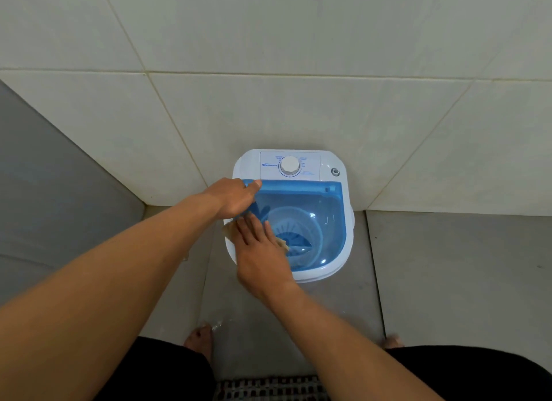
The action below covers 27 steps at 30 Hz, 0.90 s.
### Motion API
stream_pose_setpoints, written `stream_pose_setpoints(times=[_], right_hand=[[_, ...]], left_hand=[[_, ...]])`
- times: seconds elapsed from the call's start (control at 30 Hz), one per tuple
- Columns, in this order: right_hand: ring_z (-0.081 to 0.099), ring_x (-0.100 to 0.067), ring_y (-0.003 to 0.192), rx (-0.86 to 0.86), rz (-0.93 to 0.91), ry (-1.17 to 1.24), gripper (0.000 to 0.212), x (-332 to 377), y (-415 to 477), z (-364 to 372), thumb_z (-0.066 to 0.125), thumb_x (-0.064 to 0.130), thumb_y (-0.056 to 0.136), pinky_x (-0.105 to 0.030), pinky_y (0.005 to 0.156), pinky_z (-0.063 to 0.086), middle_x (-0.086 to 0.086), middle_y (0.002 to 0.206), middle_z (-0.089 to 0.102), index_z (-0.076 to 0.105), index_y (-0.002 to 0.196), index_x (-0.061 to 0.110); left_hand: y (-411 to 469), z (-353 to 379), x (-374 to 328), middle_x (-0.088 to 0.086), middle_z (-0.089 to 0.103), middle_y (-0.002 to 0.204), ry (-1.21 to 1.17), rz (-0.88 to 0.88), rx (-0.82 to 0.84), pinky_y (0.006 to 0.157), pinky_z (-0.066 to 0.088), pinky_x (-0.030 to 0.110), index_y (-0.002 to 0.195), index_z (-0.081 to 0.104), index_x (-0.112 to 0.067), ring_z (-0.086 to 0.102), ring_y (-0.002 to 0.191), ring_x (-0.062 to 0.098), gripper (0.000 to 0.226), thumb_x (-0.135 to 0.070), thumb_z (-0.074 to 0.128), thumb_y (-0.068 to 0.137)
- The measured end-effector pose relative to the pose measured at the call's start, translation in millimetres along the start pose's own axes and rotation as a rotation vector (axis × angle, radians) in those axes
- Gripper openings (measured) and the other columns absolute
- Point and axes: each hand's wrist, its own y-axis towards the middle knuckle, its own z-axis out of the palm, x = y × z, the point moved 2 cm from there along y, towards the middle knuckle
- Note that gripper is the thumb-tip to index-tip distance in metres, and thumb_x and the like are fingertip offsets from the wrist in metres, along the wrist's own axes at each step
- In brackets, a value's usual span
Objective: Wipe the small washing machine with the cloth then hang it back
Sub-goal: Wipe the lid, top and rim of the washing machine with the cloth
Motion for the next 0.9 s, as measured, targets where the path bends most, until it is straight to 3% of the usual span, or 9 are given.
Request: stream_pose_setpoints(times=[0.13,0.23,0.33,0.43,0.5,0.57,0.63,0.8,0.9], right_hand=[[0.001,-0.031,0.148,0.077,-0.121,-0.108,0.06,15.8,4.4,9.8,0.026,0.017,0.092,-0.049,0.12,0.006,-0.013,0.159,0.022,0.023,0.15,0.004],[0.007,-0.029,0.149,0.067,-0.256,-0.114,0.064,7.0,-17.5,14.4,0.017,0.02,0.088,-0.048,0.12,0.012,-0.01,0.157,0.027,0.029,0.149,0.006],[0.014,-0.029,0.148,0.013,-0.29,-0.076,0.063,-14.6,-47.0,15.6,0.028,0.018,0.086,-0.045,0.12,0.017,-0.008,0.156,0.031,0.032,0.148,0.01],[0.003,-0.024,0.15,0.003,-0.239,-0.023,0.07,-40.1,-74.1,9.7,0.032,0.014,0.084,-0.044,0.121,0.009,-0.005,0.161,0.019,0.021,0.153,0.013],[0.001,-0.022,0.15,-0.008,-0.196,-0.037,0.074,-56.4,-84.8,2.7,0.036,0.012,0.082,-0.044,0.119,0.01,-0.004,0.162,0.015,0.018,0.154,0.014],[0.004,-0.023,0.15,-0.029,-0.139,-0.053,0.077,-72.9,-92.3,-4.5,0.044,0.01,0.082,-0.044,0.118,0.012,-0.004,0.162,0.014,0.016,0.154,0.014],[0.003,-0.022,0.15,-0.066,-0.052,-0.028,0.074,-90.5,-96.7,-9.0,0.047,0.01,0.088,-0.045,0.118,0.012,-0.005,0.162,0.012,0.014,0.154,0.014],[-0.001,-0.022,0.15,-0.102,0.201,0.036,0.062,-124.9,-76.1,-20.9,0.027,0.015,0.092,-0.051,0.12,0.013,-0.006,0.161,0.013,0.018,0.154,0.012],[0.001,-0.023,0.149,-0.1,0.241,0.073,0.07,-119.6,-42.5,-30.3,0.034,0.007,0.086,-0.051,0.121,0.009,-0.006,0.161,0.015,0.017,0.153,0.014]], left_hand=[[3.3,-0.4,-3.5,0.011,0.066,0.116,0.067,-0.004,-0.022,0.096,0.043,0.041,0.108,0.071,-0.013,0.059,0.1,0.028,0.08,-0.066,0.013,0.094],[2.8,-0.5,-5.3,0.01,0.064,0.12,0.082,-0.004,-0.016,0.094,0.042,0.039,0.113,0.069,-0.014,0.057,0.102,0.028,0.083,-0.068,0.009,0.093],[-1.6,2.9,-3.1,0.011,0.064,0.118,0.105,-0.001,-0.025,0.092,0.042,0.038,0.11,0.07,-0.014,0.057,0.1,0.027,0.085,-0.068,0.007,0.092],[-14.4,12.8,-5.8,0.018,0.064,0.113,0.153,0.058,-0.053,0.087,0.043,0.039,0.107,0.067,-0.008,0.058,0.098,0.031,0.078,-0.06,0.009,0.098],[-25.2,22.2,-6.4,0.019,0.058,0.129,0.19,0.1,-0.067,0.094,0.042,0.041,0.124,0.057,-0.009,0.056,0.11,0.034,0.067,-0.053,0.013,0.101],[-34.2,33.2,-2.4,0.013,0.035,0.154,0.231,0.137,-0.048,0.108,0.032,0.047,0.144,0.037,-0.012,0.042,0.133,0.033,0.058,-0.046,0.016,0.103],[-37.2,44.7,3.9,0.009,0.007,0.163,0.303,0.173,-0.03,0.118,0.013,0.053,0.153,0.016,-0.011,0.016,0.148,0.025,0.06,-0.043,0.015,0.103],[-38.2,65.3,12.2,0.011,-0.01,0.162,0.345,0.209,-0.071,0.12,-0.001,0.05,0.154,-0.001,-0.009,-0.007,0.15,0.022,0.064,-0.043,0.015,0.103],[-39.3,65.7,11.7,0.01,-0.012,0.162,0.297,0.212,-0.078,0.12,0.0,0.05,0.154,-0.002,-0.009,-0.009,0.15,0.021,0.063,-0.042,0.014,0.103]])
